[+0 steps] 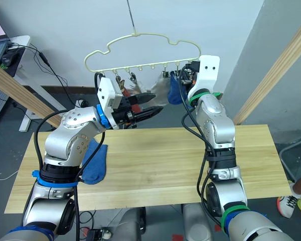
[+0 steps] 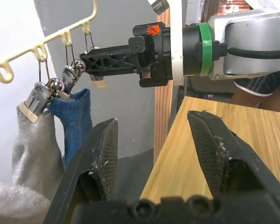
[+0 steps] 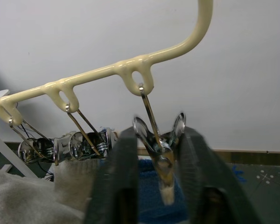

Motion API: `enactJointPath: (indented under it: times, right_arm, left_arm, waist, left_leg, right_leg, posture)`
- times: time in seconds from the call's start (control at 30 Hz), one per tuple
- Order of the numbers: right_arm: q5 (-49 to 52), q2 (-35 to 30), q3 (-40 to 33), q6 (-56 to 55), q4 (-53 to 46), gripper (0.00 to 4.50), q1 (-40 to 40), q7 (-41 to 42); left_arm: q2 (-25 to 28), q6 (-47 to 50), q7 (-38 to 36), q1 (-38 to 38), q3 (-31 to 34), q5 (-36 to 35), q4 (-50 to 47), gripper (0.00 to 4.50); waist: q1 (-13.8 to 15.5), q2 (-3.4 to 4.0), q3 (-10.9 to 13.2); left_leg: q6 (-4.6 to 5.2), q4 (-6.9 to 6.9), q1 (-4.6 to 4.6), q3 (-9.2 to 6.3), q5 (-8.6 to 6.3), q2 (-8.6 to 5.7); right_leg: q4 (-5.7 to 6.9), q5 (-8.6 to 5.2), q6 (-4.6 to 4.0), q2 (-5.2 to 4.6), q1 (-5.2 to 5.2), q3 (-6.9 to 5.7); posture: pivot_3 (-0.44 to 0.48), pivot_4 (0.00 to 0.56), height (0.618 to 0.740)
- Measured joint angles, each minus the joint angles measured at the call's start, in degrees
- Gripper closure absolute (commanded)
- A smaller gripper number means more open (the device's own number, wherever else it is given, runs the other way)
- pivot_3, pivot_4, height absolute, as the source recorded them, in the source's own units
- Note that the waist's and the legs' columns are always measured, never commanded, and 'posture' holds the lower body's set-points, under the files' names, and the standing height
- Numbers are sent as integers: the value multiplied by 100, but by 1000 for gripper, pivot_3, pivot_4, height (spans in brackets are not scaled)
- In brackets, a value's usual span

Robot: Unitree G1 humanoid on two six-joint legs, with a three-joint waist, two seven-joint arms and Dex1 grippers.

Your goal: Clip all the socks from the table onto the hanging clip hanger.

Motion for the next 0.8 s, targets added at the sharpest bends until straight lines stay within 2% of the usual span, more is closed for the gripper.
enactJointPath:
  times: [0.63, 0.8]
  right_arm:
    - [-288, -9, 132, -211, -33, 2630, -5, -138]
    - [-341, -250, 382, 8, -935, 2630, 407, 95]
  left_arm:
    - [-44, 0, -2, -99, 0, -10, 3, 1881]
    - [13, 11, 64, 211, 14, -30, -100, 1881]
  waist:
    - [0, 0, 0]
    - [1, 2, -1]
  left_leg:
    - [0, 0, 0, 0, 0, 1]
    - [0, 0, 0, 2, 0, 2]
  right_leg:
    - [0, 0, 0, 1, 0, 0]
    - [-2, 0, 0, 1, 0, 2]
  posture:
    - [-268, 282, 740]
    - [-271, 276, 740]
